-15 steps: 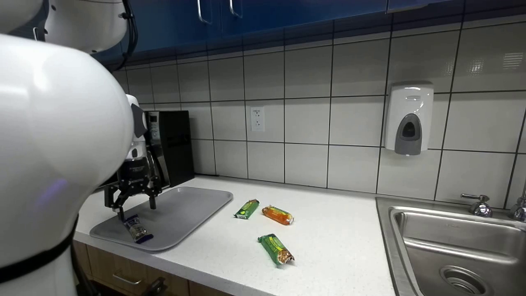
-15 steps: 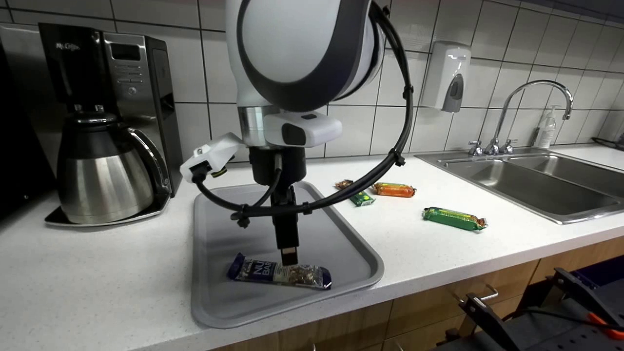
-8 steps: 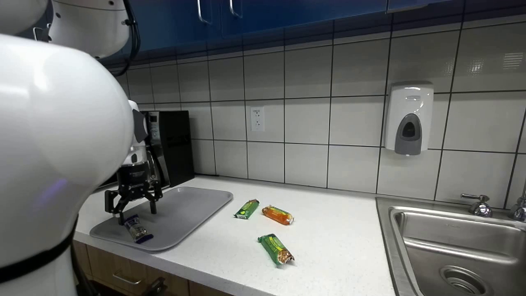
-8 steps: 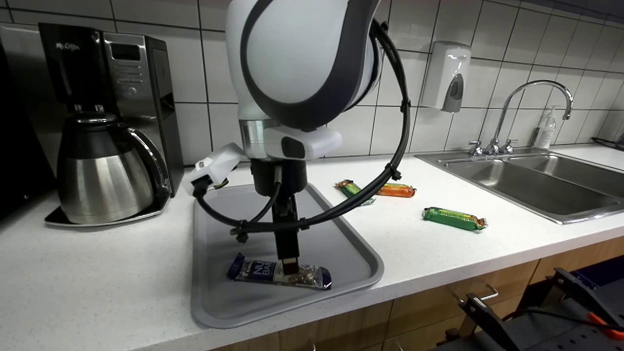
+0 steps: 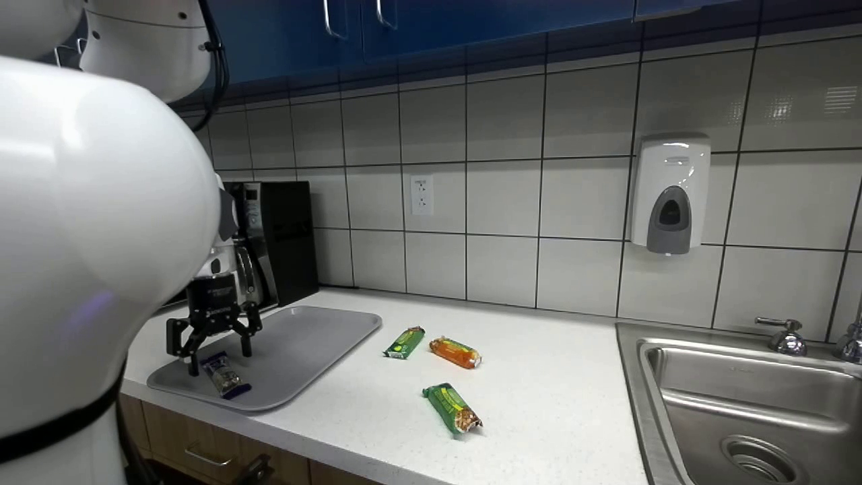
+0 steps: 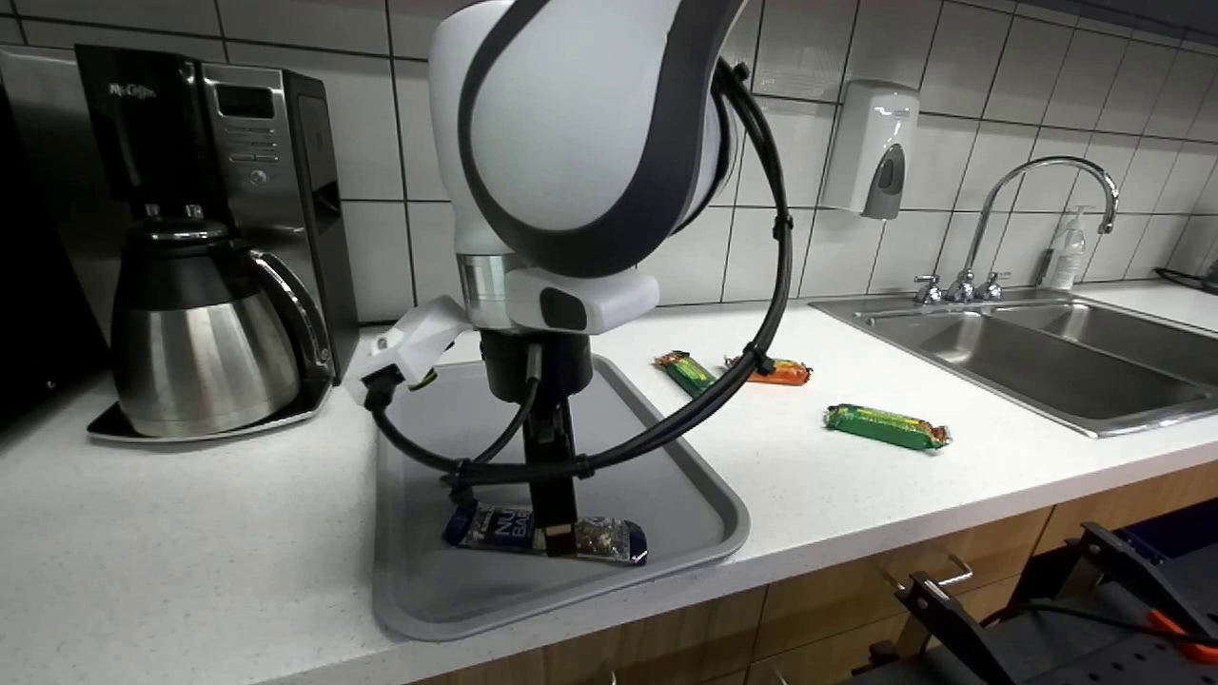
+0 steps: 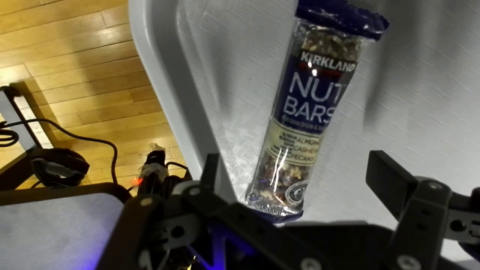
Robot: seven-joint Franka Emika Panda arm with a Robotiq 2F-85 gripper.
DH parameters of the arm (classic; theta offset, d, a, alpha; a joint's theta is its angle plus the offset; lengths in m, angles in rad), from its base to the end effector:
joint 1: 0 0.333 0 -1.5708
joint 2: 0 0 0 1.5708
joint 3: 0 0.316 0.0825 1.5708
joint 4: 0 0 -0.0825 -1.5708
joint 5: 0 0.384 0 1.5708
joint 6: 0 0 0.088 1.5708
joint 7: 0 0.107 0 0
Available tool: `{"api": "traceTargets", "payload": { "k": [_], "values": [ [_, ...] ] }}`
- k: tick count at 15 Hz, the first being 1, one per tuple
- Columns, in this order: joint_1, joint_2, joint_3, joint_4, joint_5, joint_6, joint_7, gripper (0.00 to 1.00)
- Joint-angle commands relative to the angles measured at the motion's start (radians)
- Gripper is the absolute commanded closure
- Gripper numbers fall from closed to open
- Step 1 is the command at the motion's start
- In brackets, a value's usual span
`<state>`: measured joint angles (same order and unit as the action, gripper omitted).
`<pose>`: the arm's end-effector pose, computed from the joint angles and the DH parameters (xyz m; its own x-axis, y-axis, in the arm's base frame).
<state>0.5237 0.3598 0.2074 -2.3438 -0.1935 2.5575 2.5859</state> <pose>0.3658 0.3389 0.1723 -0.1185 -0.9858 0.1192 -0.9901 0.1263 0.0606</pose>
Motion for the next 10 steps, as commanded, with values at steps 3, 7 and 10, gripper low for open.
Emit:
{"api": "traceTargets", "payload": {
  "k": [3, 7, 10],
  "values": [
    [0.027, 0.032, -0.027, 0.022, -0.023, 0.018, 0.051, 0.0],
    [0.074, 0.04, -0.08, 0.029, 0.002, 0.023, 0.034, 0.0],
    [0.11, 0.046, -0.114, 0.034, 0.008, 0.028, 0.034, 0.0]
  ]
}}
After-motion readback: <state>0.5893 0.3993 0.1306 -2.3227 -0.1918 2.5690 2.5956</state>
